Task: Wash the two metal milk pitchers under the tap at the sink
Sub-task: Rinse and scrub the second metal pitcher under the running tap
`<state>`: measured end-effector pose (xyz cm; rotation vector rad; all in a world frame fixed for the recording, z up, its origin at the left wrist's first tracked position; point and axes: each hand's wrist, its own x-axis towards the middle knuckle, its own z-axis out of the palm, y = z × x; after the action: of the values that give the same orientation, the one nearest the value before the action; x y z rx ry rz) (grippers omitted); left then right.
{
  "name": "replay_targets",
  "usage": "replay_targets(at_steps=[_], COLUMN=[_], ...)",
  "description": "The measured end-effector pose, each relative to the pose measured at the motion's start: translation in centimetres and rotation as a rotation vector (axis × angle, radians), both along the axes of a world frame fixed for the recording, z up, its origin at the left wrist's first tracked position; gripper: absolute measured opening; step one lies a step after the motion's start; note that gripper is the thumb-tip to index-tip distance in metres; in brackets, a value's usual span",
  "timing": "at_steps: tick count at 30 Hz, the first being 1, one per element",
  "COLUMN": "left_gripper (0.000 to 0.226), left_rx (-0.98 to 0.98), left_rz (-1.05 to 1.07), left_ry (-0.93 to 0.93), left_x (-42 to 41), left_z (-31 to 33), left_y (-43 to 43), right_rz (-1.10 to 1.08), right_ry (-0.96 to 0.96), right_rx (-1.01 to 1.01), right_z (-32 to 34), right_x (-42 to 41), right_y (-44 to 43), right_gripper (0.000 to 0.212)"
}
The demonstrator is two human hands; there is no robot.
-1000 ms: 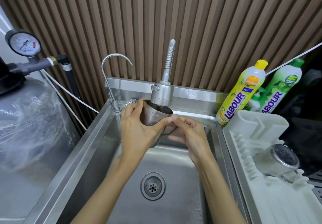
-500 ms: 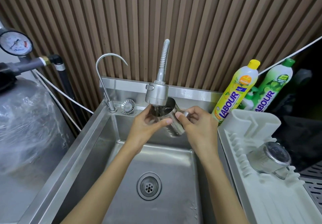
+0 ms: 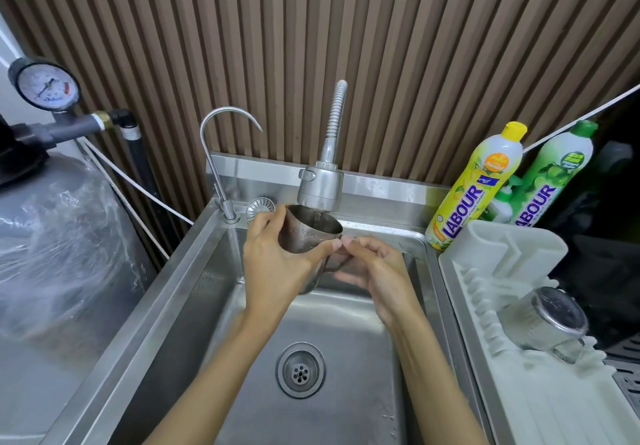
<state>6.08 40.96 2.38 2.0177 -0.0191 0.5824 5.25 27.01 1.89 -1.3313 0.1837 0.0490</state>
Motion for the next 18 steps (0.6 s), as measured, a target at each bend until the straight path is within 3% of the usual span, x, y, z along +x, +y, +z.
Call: replay_targets(at_steps=[3,5,9,11,14,18], left_gripper=[0.072,0.060,0.045,0.043,0.053,0.055], left_rx=[-0.038,-0.092,-0.397,-0.511,-0.603,-0.586], left_rz=[0.002,-0.086,-0.384,-0.460,-0.481,-0.400], left_ry=[0.102,0.204,0.384,0.399,0.365,0.266], left_x=[-0.4,-0.2,0.6,1.0,2.2,3.3], left_z=[0.0,-0.1,-0.4,-0.6,-0.6,-0.1], left_y=[-0.4,-0.3,0.2,-0.3,-1.2,-1.3], right_rz=[-0.058,-0.140,-0.299,-0.314,-0.295,-0.166], right_ry=[0.067,0.058,-0.125,-0.206,-0.261,-0.209], right_rx=[-0.025,-0.148,-0.538,-0.620,-0.463,-0.190], right_z=[0.9,1.5,2.1,2.1,1.9,1.0], right_x=[-0.4,-0.6,-1.0,-0.9,-0.4,0.7], right_y=[-0.3,-0.6,-0.7,-0.8,-0.8,-0.7], right_gripper=[0.013,0.015,0.022,0.023,0.023,0.020])
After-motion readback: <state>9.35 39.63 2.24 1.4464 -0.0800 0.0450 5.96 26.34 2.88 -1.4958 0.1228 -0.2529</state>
